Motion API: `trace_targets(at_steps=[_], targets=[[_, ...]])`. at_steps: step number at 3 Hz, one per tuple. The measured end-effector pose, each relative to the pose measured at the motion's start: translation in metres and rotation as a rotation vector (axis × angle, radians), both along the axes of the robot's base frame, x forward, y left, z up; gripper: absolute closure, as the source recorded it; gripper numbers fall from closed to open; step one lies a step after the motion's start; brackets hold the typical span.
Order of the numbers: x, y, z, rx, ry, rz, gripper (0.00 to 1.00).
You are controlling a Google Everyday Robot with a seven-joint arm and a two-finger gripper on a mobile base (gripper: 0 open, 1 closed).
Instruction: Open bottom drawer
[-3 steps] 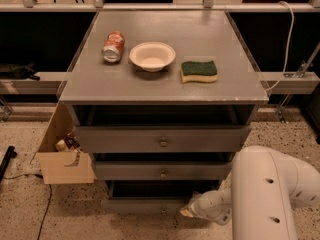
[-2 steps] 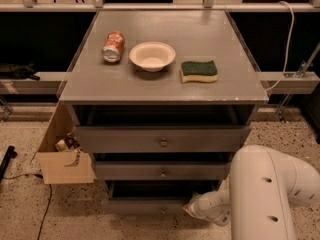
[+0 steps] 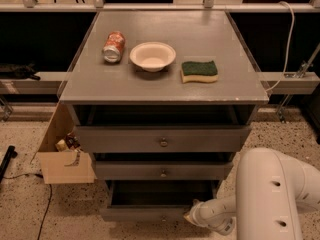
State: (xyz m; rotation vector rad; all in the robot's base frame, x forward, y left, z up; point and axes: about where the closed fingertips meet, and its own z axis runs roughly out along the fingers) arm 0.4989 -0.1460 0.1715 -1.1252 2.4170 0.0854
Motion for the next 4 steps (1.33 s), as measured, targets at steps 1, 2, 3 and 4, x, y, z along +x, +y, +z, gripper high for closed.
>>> trace_targets(at_steps=[1,2,3,4], targets=[[-0.0214,-0.0040,0.0013,0.009,0.004,-0.021,1.00],[-0.0213,-0.0040,0.0013,0.009,0.004,-0.021,0.82],[-0.0214,-0.0040,0.0013,0.009,0.004,-0.021,0.51],[-0.0214,-0.0040,0.0013,0.009,0.004,-0.021,0.28]])
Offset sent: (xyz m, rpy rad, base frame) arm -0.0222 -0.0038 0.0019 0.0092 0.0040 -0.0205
